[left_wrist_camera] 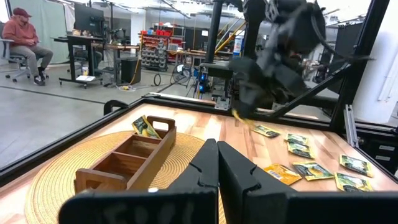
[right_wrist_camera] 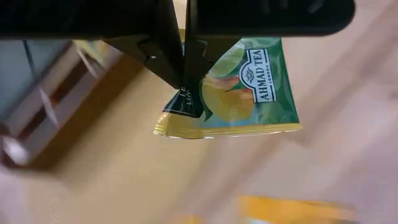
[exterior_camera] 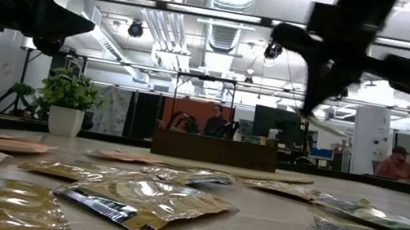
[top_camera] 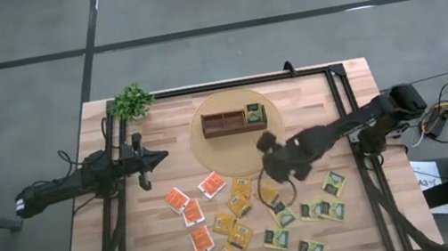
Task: Pick & Place Tea
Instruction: Put the yellow tea bag into the right section of the wooden organizer
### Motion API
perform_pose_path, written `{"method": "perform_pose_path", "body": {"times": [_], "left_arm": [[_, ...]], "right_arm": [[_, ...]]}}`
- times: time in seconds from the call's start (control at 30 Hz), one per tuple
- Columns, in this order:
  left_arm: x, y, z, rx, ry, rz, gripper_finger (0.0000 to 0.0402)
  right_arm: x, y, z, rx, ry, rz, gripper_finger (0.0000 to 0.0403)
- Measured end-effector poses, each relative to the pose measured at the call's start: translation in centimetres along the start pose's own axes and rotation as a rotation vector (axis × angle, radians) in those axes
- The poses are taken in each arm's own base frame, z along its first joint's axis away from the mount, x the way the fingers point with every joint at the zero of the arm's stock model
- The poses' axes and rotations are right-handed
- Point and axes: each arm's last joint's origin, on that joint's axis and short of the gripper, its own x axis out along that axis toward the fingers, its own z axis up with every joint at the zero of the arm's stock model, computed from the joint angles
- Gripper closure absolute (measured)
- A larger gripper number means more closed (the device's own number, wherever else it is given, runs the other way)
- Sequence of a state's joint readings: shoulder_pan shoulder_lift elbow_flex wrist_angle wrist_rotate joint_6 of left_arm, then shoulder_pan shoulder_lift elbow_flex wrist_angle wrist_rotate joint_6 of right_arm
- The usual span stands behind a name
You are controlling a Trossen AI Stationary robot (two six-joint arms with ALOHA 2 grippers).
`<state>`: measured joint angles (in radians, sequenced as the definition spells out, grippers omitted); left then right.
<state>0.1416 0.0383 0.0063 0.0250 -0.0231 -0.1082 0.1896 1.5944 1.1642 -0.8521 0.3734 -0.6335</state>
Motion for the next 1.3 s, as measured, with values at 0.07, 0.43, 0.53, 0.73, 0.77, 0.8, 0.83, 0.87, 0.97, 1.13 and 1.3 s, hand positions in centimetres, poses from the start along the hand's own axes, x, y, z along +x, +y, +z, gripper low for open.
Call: {"method": "perform_pose_path", "body": {"times": [0.07, 0.43, 0.53, 0.73, 0.77, 0.8, 0.83, 0.87, 0.97, 1.13, 1.3], "left_arm": [[0.0, 0.0, 0.0, 0.0, 0.0, 0.0, 0.0401], [0.0, 0.0, 0.0, 0.0, 0.0, 0.0, 0.0401], [0.0, 0.0, 0.0, 0.0, 0.0, 0.0, 0.0401], [0.0, 0.0, 0.0, 0.0, 0.0, 0.0, 0.0401], [0.0, 0.0, 0.0, 0.0, 0.0, 0.0, 0.0401], [0.0, 0.0, 0.0, 0.0, 0.0, 0.0, 0.0401], [0.0, 0.0, 0.0, 0.0, 0.0, 0.0, 0.0401], [0.0, 0.0, 0.0, 0.0, 0.0, 0.0, 0.0401], [0.0, 0.0, 0.0, 0.0, 0.0, 0.0, 0.0401], [0.0, 0.0, 0.0, 0.0, 0.0, 0.0, 0.0401], [0.0, 0.0, 0.0, 0.0, 0.0, 0.0, 0.0401]], "right_arm": [[-0.6, -1.9, -0.4, 0.107, 0.021, -0.058, 0.0394], [-1.2, -10.9, -4.0, 0.565, 0.139, -0.317, 0.0394], [-0.5, -12.6, -4.3, 0.626, 0.165, -0.351, 0.0394], [2.5, -14.2, -3.9, 0.676, 0.239, -0.375, 0.0394], [3.0, -14.3, -3.9, 0.68, 0.252, -0.371, 0.0394], [3.5, -14.3, -4.0, 0.686, 0.263, -0.369, 0.0394], [3.9, -14.4, -4.0, 0.696, 0.277, -0.374, 0.0394], [4.3, -14.3, -4.2, 0.704, 0.295, -0.382, 0.0394], [5.2, -14.1, -4.6, 0.728, 0.337, -0.4, 0.0394], [6.2, -13.5, -5.3, 0.753, 0.349, -0.414, 0.0394], [7.6, -12.2, -5.6, 0.739, 0.334, -0.422, 0.0394]]}}
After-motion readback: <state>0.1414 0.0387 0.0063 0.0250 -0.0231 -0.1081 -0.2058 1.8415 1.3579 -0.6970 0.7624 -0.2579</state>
